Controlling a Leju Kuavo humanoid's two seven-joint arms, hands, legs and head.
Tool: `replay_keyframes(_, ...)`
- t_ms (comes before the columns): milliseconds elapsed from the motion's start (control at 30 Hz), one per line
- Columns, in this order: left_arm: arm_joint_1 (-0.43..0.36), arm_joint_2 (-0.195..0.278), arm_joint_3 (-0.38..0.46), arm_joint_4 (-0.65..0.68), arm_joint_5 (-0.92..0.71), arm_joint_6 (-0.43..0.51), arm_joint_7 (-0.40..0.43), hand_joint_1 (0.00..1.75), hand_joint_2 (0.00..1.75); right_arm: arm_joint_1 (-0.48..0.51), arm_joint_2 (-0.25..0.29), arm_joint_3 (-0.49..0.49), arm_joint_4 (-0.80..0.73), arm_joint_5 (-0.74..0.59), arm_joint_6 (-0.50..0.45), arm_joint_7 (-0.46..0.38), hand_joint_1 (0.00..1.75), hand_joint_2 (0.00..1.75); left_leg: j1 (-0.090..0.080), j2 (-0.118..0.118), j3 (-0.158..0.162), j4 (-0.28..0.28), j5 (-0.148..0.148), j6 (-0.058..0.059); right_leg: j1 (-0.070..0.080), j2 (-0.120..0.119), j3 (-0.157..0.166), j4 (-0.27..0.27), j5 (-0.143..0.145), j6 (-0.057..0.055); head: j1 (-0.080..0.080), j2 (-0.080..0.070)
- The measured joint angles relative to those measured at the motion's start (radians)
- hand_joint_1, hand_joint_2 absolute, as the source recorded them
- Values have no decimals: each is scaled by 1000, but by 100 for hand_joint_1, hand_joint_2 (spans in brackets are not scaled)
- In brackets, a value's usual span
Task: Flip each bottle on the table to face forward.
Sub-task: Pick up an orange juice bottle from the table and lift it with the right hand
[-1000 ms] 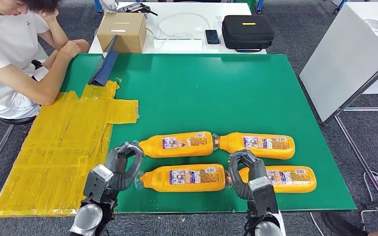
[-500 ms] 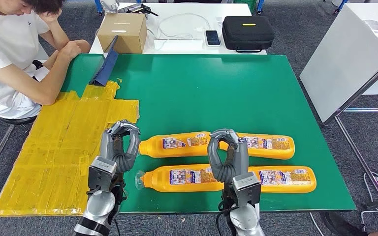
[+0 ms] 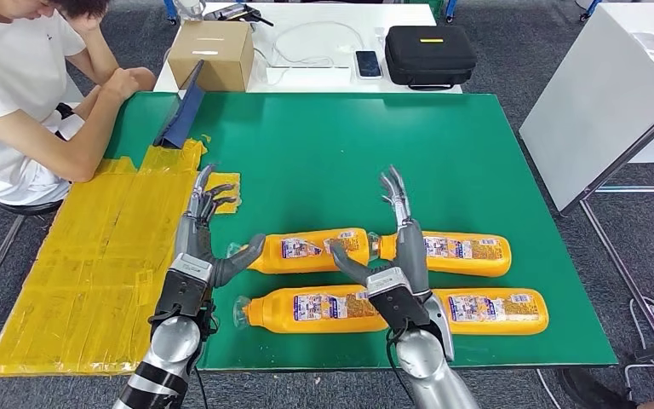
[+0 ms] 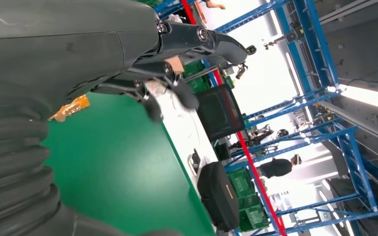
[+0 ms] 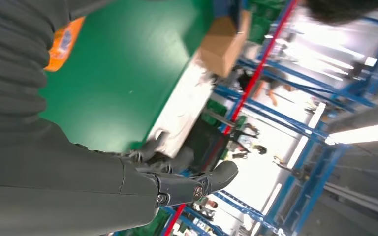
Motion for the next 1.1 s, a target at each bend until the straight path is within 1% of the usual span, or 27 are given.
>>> replay_keyframes(133,0,1,5,0,-2,-4,9,0,175,-60,-30,14,64,166,3,103,0,175,0,0,0,0,0,0,0,0,0,0,0,0,0,0)
replay_keyframes(233,-1,1,12,0,-2,-13,16,0,175,-115,-46,27,135,278,14,158,0,175,0,0,0,0,1,0,0,0,0,0,1,0,0,0)
replay_keyframes(367,-8,-2,16,0,2,-31,25,0,175,-193,-54,61,260,414,26,233,0,175,0,0,0,0,1,1,0,0,0,0,1,1,0,0)
replay_keyframes(433,-17,-6,16,1,7,-41,29,0,175,-238,-54,82,334,457,46,255,0,175,0,0,0,0,1,1,0,0,0,0,1,1,0,0)
replay_keyframes(633,-55,-16,16,16,20,-73,32,0,175,-375,-38,138,585,492,133,260,0,175,0,0,0,0,1,1,0,0,0,0,1,1,0,0)
replay_keyframes(800,-86,-26,12,37,35,-84,28,0,175,-449,-11,171,759,483,186,233,0,175,0,0,0,0,1,1,0,0,0,0,1,1,0,0)
replay_keyframes(900,-103,-30,8,51,44,-86,23,0,175,-473,1,182,830,465,206,210,0,175,0,0,0,0,1,1,0,0,0,0,1,1,0,0)
replay_keyframes(1100,-123,-32,-4,76,53,-88,18,0,175,-503,13,192,908,443,242,193,0,175,0,0,0,0,1,1,0,0,0,0,1,1,0,0)
